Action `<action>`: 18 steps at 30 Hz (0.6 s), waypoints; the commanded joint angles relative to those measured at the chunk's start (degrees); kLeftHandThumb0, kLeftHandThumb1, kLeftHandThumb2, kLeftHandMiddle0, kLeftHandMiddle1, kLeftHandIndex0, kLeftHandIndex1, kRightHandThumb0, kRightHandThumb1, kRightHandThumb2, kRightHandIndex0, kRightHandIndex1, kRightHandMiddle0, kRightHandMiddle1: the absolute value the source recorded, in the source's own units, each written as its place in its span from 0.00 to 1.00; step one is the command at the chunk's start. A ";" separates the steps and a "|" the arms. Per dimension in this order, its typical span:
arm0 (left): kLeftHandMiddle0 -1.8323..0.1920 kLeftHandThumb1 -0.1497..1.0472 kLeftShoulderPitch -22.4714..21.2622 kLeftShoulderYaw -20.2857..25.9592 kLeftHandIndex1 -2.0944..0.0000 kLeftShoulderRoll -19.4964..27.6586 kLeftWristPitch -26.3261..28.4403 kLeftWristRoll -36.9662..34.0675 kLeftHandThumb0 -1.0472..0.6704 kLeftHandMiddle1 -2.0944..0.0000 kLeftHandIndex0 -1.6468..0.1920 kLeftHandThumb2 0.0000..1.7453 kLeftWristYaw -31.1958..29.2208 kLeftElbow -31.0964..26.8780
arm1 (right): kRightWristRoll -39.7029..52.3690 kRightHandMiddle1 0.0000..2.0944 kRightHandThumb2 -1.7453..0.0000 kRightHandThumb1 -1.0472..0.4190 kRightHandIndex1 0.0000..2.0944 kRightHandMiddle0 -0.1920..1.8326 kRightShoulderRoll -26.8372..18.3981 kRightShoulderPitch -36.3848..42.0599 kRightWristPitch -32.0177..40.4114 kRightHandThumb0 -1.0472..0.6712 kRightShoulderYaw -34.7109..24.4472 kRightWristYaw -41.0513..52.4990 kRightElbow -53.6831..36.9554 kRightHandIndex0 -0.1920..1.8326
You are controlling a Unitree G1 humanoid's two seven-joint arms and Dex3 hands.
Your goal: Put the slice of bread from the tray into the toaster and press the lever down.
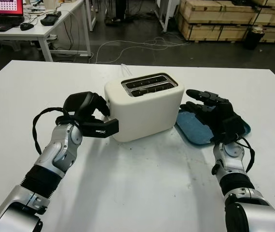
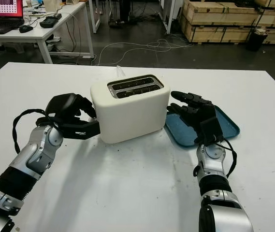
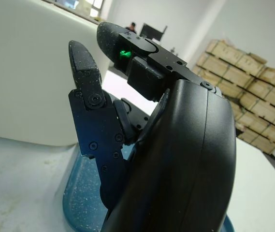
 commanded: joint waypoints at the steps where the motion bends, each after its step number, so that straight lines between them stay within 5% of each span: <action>1: 0.52 0.89 7.64 -9.46 0.93 -4.02 0.86 -1.05 0.42 0.59 0.38 0.23 -12.91 1.19 | 0.09 0.00 1.00 0.15 0.02 0.64 -0.54 -2.02 -2.09 0.39 -0.17 0.20 0.34 0.72; 3: 0.49 0.89 8.87 -7.48 0.92 -3.85 0.40 -2.39 0.42 0.60 0.33 0.23 -10.61 -1.94 | -0.07 0.00 1.00 0.15 0.02 0.64 -0.61 -2.10 -2.23 0.39 -0.10 0.16 0.52 0.72; 5: 0.47 0.89 10.55 -4.63 0.86 -3.50 -1.53 -3.59 0.41 0.48 0.29 0.23 -6.62 -5.01 | 0.00 0.00 1.00 0.15 0.02 0.64 -0.57 -2.16 -2.30 0.39 -0.11 0.25 0.53 0.72; 8: 0.56 0.89 12.46 0.21 0.59 -2.79 -4.69 -5.91 0.37 0.27 0.46 0.20 -2.17 -10.16 | -0.11 0.00 1.00 0.15 0.02 0.64 -0.55 -2.24 -2.34 0.40 -0.06 -0.03 0.58 0.73; 12: 0.57 0.89 13.66 5.72 0.40 -2.13 -8.65 -8.48 0.33 0.26 0.58 0.10 1.86 -14.35 | 0.23 0.00 1.00 0.15 0.02 0.64 -0.48 -2.34 -2.41 0.40 -0.16 0.31 0.72 0.73; 18: 0.54 0.87 13.80 11.00 0.38 -0.98 -11.52 -9.81 0.35 0.27 0.56 0.01 3.35 -17.24 | 0.85 0.00 1.00 0.15 0.01 0.64 -0.20 -2.52 -2.13 0.40 -0.42 1.12 0.85 0.73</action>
